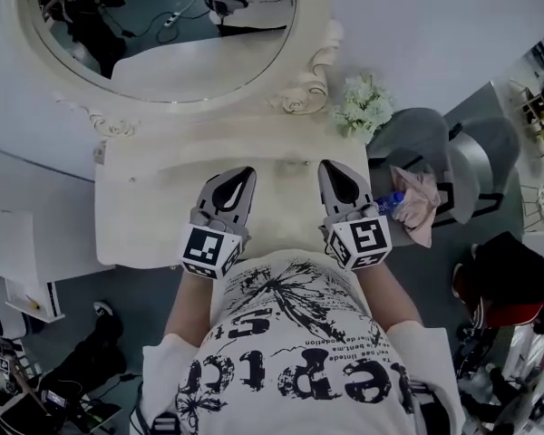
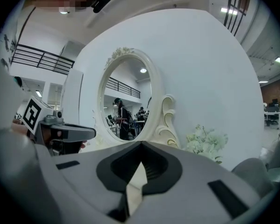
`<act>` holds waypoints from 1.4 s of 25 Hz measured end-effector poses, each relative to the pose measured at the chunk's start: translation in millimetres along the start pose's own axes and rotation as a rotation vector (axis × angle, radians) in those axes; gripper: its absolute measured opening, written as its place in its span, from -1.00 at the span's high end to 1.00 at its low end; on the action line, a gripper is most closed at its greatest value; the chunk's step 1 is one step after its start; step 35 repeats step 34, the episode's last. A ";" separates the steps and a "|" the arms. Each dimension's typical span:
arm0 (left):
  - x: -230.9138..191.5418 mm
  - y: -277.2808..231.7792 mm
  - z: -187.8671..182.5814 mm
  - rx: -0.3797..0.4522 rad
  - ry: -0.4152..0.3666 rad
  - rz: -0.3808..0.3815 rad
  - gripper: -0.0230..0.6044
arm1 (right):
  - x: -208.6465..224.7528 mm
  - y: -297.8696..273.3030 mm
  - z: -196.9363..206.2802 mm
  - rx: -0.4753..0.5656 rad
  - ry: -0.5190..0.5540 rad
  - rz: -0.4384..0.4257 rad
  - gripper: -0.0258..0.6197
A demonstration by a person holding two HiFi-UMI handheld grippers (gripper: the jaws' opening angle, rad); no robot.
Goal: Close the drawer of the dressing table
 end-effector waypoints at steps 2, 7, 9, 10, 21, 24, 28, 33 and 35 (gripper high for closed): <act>-0.4 1.1 -0.1 0.004 0.002 -0.003 0.86 | -1.9 -0.6 1.3 -0.003 0.005 -0.008 0.87; -0.9 5.6 -1.5 0.008 0.003 -0.017 0.86 | -8.5 1.0 2.3 -0.001 0.017 -0.029 0.87; 0.6 7.3 -2.4 0.005 0.002 -0.019 0.86 | -9.4 3.3 2.2 0.001 0.011 -0.034 0.87; 1.4 7.9 -3.0 0.004 0.001 -0.019 0.86 | -9.4 4.3 2.1 0.003 0.006 -0.035 0.87; 2.9 7.6 -1.7 0.000 0.011 -0.027 0.86 | -8.1 4.9 3.8 0.003 -0.012 -0.030 0.87; 2.0 5.6 -2.0 -0.001 0.008 -0.029 0.86 | -6.5 4.1 4.7 0.003 -0.016 -0.029 0.87; 0.6 4.4 -2.1 -0.002 0.006 -0.030 0.86 | -5.2 3.3 6.4 -0.002 -0.040 -0.026 0.87; -0.5 3.5 -1.9 -0.006 0.010 -0.028 0.86 | -5.5 2.6 8.1 -0.011 -0.061 -0.026 0.87; -0.6 3.2 -1.8 -0.007 0.011 -0.027 0.86 | -5.7 2.5 8.2 -0.011 -0.061 -0.026 0.87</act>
Point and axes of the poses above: the fingertips, and each gripper's own axes: y backward along the fingers, x to its right, z out of its underside, the point moved 5 cm from there along y, backward along the fingers, and after that the axes turned 9 degrees about -y, right-handed, at the moved point
